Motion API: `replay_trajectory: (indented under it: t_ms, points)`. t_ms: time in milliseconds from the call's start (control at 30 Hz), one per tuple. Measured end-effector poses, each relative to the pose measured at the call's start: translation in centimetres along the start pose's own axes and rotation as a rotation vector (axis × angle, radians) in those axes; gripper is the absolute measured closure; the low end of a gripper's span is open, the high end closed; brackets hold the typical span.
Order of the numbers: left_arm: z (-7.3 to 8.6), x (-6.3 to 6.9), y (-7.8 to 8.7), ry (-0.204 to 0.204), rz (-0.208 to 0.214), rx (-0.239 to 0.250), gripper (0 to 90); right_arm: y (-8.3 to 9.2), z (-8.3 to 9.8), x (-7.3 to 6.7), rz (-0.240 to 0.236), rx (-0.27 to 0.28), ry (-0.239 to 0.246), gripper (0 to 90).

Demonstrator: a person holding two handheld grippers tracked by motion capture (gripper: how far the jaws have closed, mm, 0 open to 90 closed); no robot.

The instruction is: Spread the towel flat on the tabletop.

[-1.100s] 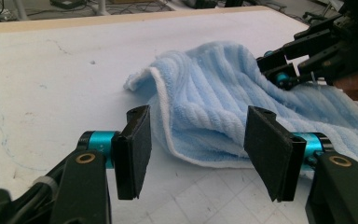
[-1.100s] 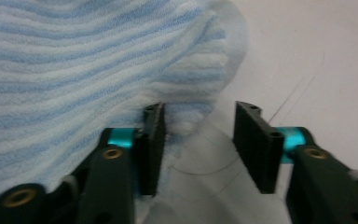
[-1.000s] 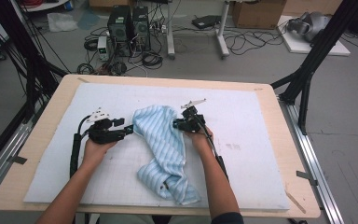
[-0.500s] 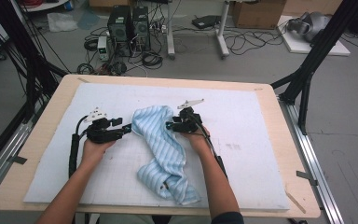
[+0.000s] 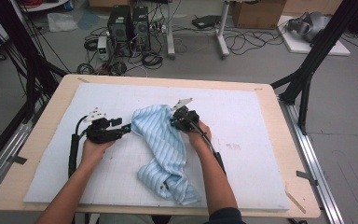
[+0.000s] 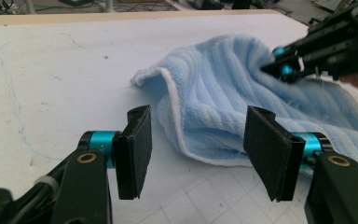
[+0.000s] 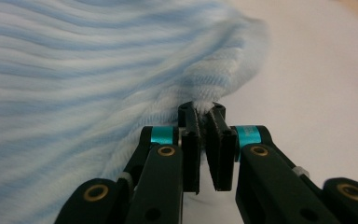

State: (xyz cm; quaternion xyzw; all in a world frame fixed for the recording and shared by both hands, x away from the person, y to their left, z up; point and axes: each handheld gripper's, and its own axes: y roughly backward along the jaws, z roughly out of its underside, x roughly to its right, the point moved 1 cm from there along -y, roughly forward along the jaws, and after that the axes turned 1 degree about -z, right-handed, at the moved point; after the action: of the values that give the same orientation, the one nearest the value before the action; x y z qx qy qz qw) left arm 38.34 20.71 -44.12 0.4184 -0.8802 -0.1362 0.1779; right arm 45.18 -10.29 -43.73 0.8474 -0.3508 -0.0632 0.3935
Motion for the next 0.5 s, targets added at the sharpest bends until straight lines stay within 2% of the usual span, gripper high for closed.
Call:
replay_trajectory:
  t_ms: [100, 167, 233, 267, 300, 367, 400, 433, 500]
  points:
    - [0.1, 0.2, -0.2, -0.005, 0.002, -0.004, 42.1, 1.0, 0.4, 1.6, 0.141, -0.023, -0.012, 85.0]
    - [0.1, 0.3, -0.3, -0.016, 0.007, -0.016, 42.1, 1.3, 0.8, 2.4, 0.211, -0.053, -0.007, 85.0]
    - [0.1, 0.4, -0.3, -0.014, 0.007, -0.019, 42.1, 1.5, 1.3, 3.4, 0.283, -0.074, -0.039, 85.0]
    - [0.2, 0.4, -0.4, -0.014, 0.009, -0.02, 42.1, 1.7, 1.5, 3.9, 0.334, -0.084, -0.049, 85.0]
    - [0.2, 0.4, -0.4, -0.013, 0.009, -0.021, 42.0, 2.0, 1.7, 4.3, 0.406, -0.099, -0.054, 84.9]
    - [0.2, 0.5, -0.4, -0.015, 0.011, -0.02, 42.1, 2.6, 2.0, 5.2, 0.548, -0.114, -0.101, 83.1]
    - [0.2, 0.5, -0.5, -0.015, 0.013, -0.021, 42.0, 2.8, 2.2, 5.5, 0.572, -0.113, -0.125, 81.0]
    - [0.2, 0.5, -0.5, -0.015, 0.016, -0.024, 42.1, 2.9, 2.4, 5.8, 0.566, -0.112, -0.144, 75.6]
    - [0.3, 0.6, -0.6, -0.017, 0.023, -0.03, 42.0, 3.1, 2.6, 5.9, 0.518, -0.089, -0.161, 66.6]
